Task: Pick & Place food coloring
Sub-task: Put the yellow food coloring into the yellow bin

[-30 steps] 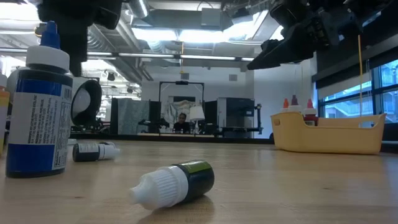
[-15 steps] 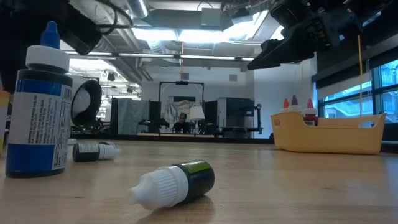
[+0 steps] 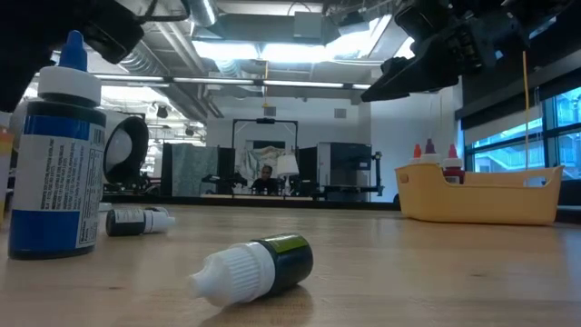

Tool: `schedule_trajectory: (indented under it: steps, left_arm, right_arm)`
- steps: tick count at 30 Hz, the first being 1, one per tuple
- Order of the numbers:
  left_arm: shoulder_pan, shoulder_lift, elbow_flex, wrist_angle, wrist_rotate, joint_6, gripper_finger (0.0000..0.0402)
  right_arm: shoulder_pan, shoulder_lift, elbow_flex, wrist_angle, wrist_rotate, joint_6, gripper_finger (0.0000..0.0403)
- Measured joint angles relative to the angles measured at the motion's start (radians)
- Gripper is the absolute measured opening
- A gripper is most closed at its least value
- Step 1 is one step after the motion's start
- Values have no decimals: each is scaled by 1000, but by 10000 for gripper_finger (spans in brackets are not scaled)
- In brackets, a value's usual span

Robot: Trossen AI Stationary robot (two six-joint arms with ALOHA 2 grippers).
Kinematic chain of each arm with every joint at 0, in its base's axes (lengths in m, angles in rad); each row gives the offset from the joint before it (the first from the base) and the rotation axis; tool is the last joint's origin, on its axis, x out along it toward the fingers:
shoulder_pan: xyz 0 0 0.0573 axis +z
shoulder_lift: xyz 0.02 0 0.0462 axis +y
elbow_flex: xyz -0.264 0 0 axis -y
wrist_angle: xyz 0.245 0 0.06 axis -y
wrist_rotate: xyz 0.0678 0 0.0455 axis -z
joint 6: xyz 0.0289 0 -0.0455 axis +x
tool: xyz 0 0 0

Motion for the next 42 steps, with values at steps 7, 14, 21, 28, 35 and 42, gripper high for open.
schedule_trajectory:
  steps: [7,14,21,28,35,42]
  left_arm:
    - [-42,0,0,0,-45,-52,239]
    - [-49,0,0,-1,-76,-75,239]
    - [-49,39,0,-4,-64,-60,239]
    - [-49,80,-1,-2,-30,-5,230]
    - [-49,82,-1,0,-20,4,169]
    - [-49,80,-1,-3,-20,5,139]
  right_arm:
    - [0,0,0,0,0,0,277]
    - [0,0,0,0,0,0,277]
    - [0,0,0,0,0,0,277]
    - [0,0,0,0,-1,0,277]
    - [0,0,0,0,-1,2,277]
    - [0,0,0,0,-1,1,277]
